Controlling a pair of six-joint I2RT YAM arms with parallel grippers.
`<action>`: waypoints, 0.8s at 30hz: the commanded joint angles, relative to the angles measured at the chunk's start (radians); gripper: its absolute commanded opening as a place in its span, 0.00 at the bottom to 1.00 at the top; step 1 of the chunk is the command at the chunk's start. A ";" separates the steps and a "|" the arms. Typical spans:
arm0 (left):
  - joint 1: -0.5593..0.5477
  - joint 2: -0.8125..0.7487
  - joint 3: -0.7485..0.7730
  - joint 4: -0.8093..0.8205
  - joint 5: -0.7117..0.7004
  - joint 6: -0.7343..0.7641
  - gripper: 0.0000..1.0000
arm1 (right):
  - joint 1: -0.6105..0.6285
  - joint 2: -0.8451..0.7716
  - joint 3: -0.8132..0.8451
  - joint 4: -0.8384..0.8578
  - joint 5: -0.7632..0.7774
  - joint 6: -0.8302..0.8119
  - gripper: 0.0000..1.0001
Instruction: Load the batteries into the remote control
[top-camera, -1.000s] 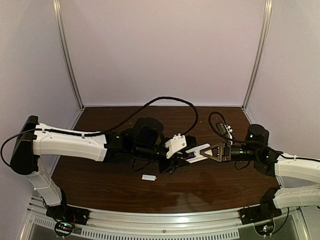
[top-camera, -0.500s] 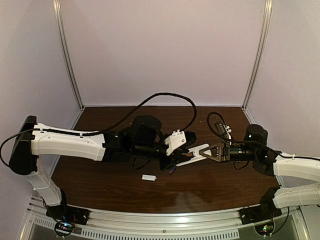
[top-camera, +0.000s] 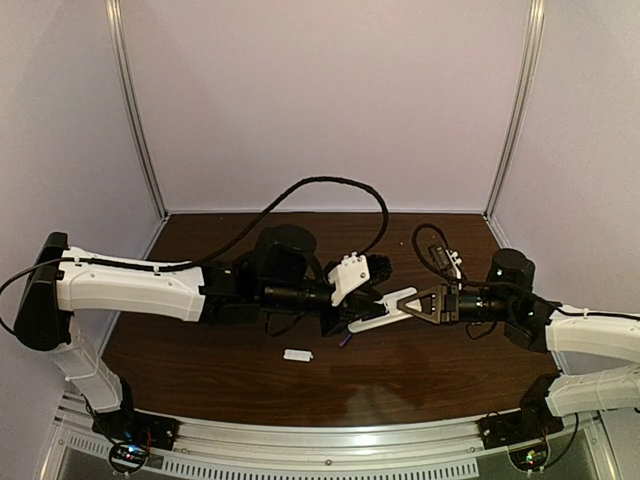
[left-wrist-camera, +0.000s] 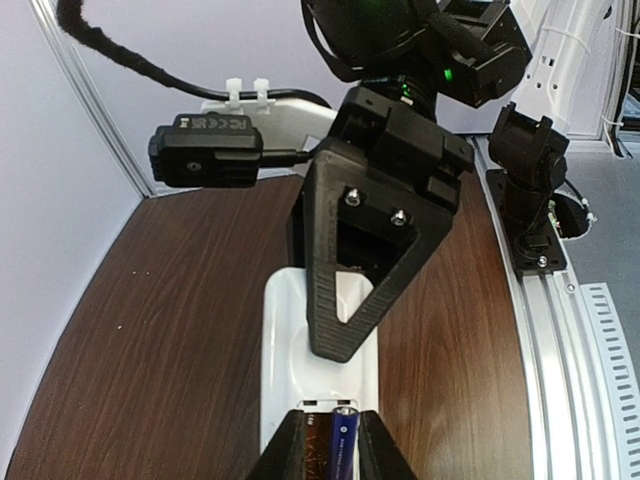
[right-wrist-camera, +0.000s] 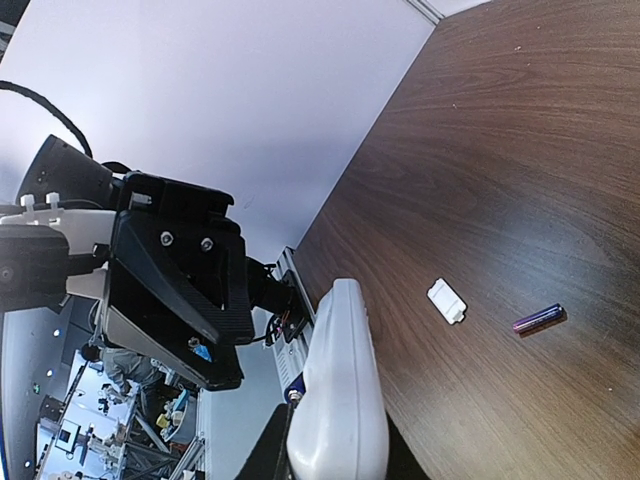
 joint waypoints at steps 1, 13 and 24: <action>-0.001 0.013 0.006 0.026 0.037 0.012 0.19 | 0.008 0.009 0.010 0.040 0.007 0.008 0.00; 0.000 0.052 0.041 0.012 0.017 -0.011 0.16 | 0.014 0.011 0.012 0.041 0.010 0.008 0.00; -0.001 0.071 0.058 -0.006 0.007 -0.028 0.15 | 0.019 0.015 0.012 0.044 0.015 0.004 0.00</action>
